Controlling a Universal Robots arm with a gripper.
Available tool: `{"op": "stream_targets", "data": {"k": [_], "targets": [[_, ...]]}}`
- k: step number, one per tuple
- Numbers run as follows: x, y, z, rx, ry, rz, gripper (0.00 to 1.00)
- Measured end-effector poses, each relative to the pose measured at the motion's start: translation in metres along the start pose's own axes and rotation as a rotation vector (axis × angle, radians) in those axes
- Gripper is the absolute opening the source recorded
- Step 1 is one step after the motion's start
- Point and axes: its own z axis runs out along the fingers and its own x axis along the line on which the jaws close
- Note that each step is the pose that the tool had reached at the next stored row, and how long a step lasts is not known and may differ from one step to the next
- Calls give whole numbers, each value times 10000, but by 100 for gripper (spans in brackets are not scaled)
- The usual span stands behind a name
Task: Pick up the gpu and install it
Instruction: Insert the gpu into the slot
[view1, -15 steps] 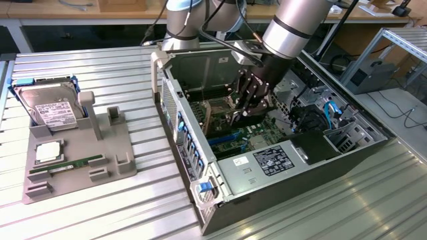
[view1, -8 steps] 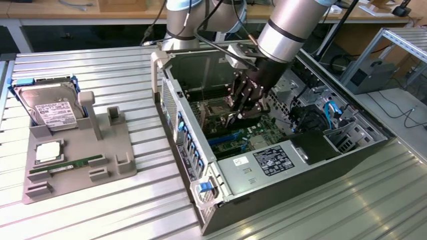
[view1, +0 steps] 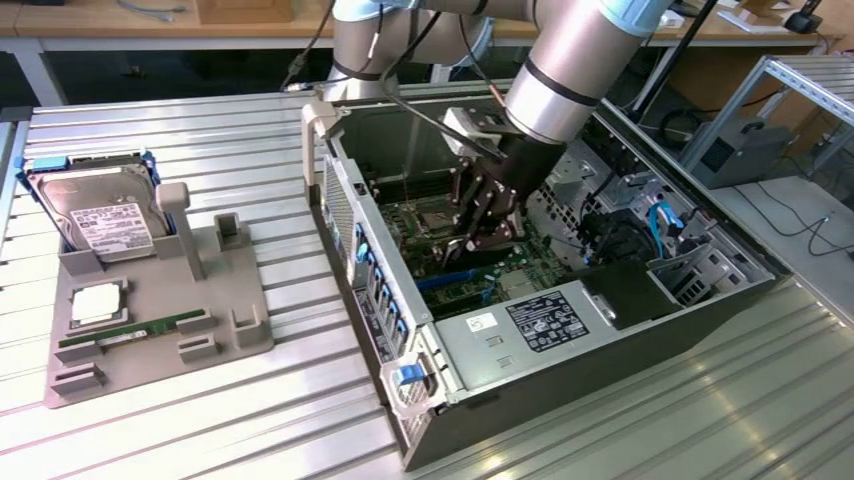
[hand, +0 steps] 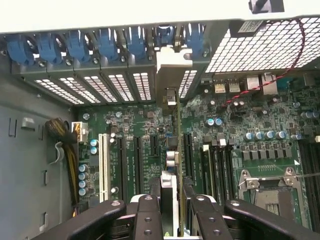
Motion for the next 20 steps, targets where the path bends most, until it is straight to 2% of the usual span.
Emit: {"op": "stream_targets", "data": {"k": [3, 8, 12, 17, 19, 20], "targets": [[10, 37, 46, -1, 6, 3, 28], [25, 48, 71, 0, 7, 2, 28], [28, 95, 97, 2, 7, 3, 28], [27, 90, 119, 1, 7, 7, 28], [27, 90, 120, 2, -8, 4, 28], [27, 91, 120, 0, -56, -4, 28]]}}
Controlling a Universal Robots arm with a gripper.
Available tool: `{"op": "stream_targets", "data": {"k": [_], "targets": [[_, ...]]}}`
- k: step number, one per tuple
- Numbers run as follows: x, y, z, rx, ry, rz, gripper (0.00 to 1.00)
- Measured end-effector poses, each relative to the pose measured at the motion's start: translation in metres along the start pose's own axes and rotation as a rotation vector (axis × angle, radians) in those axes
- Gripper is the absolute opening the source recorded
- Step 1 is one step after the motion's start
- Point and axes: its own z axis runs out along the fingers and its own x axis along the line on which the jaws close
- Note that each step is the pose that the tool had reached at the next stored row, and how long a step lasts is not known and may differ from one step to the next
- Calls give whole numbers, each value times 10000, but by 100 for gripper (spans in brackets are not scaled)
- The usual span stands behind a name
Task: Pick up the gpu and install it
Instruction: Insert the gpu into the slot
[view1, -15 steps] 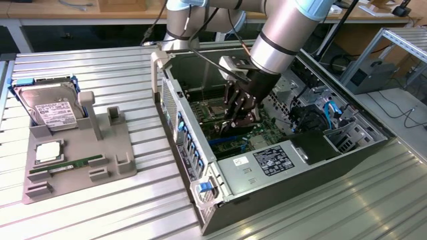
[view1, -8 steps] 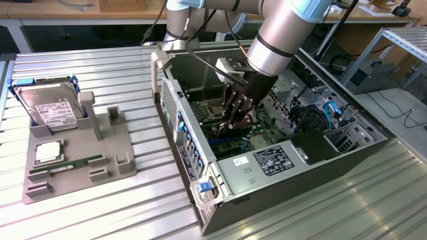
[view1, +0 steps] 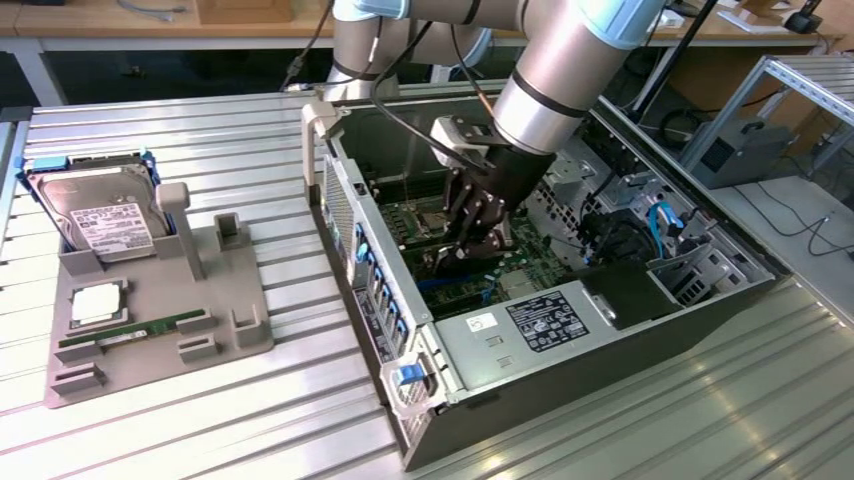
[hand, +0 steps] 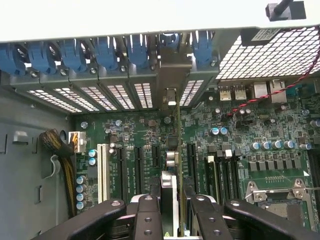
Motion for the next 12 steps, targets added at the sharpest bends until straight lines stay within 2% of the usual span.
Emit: {"op": "stream_targets", "data": {"k": [3, 12], "targets": [[0, -3, 10, -2, -36, -1, 28], [0, -16, 67, -3, -40, 39, 28]]}}
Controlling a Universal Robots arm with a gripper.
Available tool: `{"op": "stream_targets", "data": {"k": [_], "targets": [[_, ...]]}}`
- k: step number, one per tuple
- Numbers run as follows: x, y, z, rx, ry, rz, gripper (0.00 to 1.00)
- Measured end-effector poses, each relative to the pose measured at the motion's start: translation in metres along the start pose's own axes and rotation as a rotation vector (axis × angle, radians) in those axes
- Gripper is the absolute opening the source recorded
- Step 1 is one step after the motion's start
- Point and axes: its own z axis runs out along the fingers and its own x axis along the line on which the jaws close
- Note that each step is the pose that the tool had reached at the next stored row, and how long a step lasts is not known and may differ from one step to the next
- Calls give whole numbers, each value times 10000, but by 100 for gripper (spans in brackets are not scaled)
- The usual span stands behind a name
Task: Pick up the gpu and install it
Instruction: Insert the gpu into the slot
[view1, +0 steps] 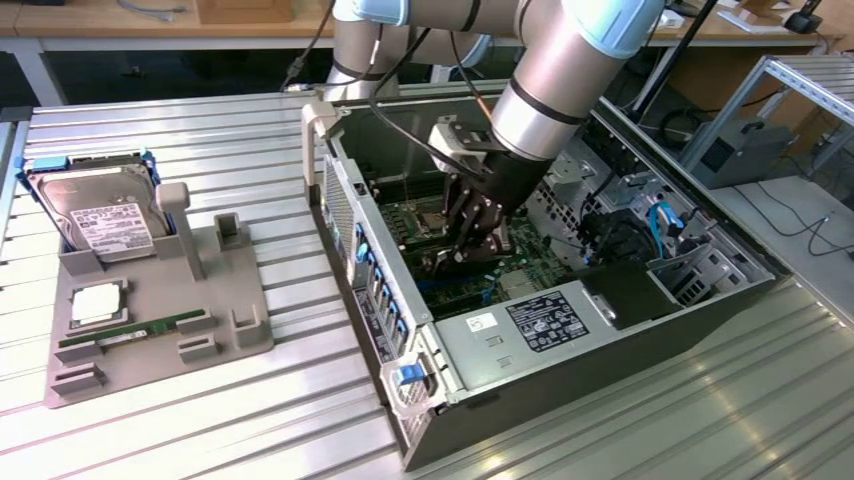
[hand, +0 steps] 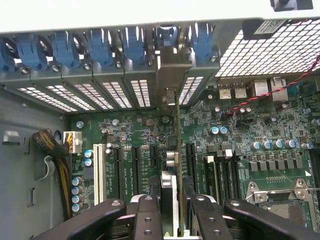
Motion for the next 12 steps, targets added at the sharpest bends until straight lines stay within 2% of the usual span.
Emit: {"op": "stream_targets", "data": {"k": [12], "targets": [[-26, 1, 2, 0, 1, -11, 28]]}}
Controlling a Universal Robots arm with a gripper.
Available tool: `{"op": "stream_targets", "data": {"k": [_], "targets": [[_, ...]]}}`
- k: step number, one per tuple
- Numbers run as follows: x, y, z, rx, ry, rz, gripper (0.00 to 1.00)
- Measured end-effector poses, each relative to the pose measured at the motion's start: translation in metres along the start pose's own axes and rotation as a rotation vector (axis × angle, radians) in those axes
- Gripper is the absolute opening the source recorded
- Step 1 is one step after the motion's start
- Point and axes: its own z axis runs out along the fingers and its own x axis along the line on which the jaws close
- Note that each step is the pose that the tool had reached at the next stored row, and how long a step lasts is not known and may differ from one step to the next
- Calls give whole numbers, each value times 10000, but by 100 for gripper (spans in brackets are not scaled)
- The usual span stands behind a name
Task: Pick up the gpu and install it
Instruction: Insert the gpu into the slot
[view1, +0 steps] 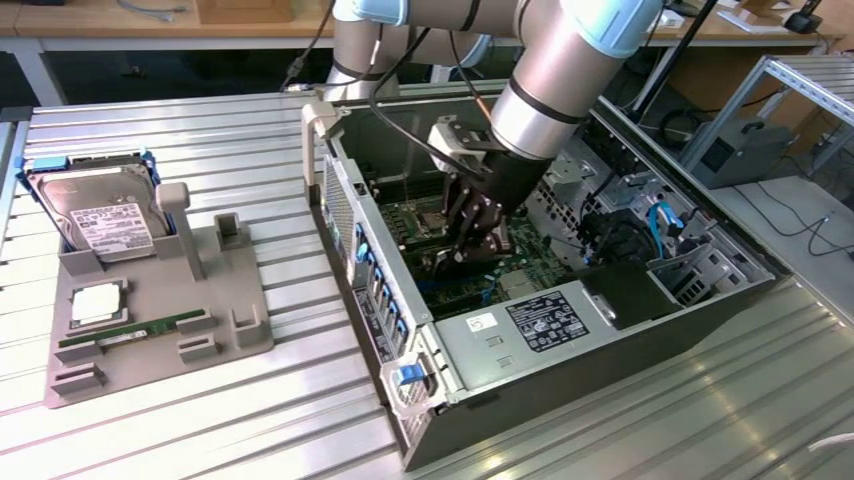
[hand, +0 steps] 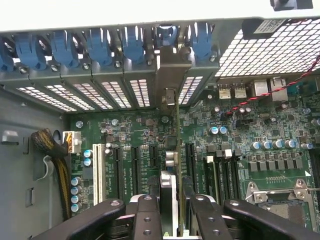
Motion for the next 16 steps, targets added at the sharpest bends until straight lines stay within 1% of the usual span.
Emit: {"op": "stream_targets", "data": {"k": [4, 8, 10, 16], "targets": [[-52, -1, -1, 1, 19, -90, 28], [-53, -2, 2, 1, 34, -148, 28], [-52, -6, 19, 1, 36, -160, 28], [-52, -11, 43, 1, 71, -304, 28]]}}
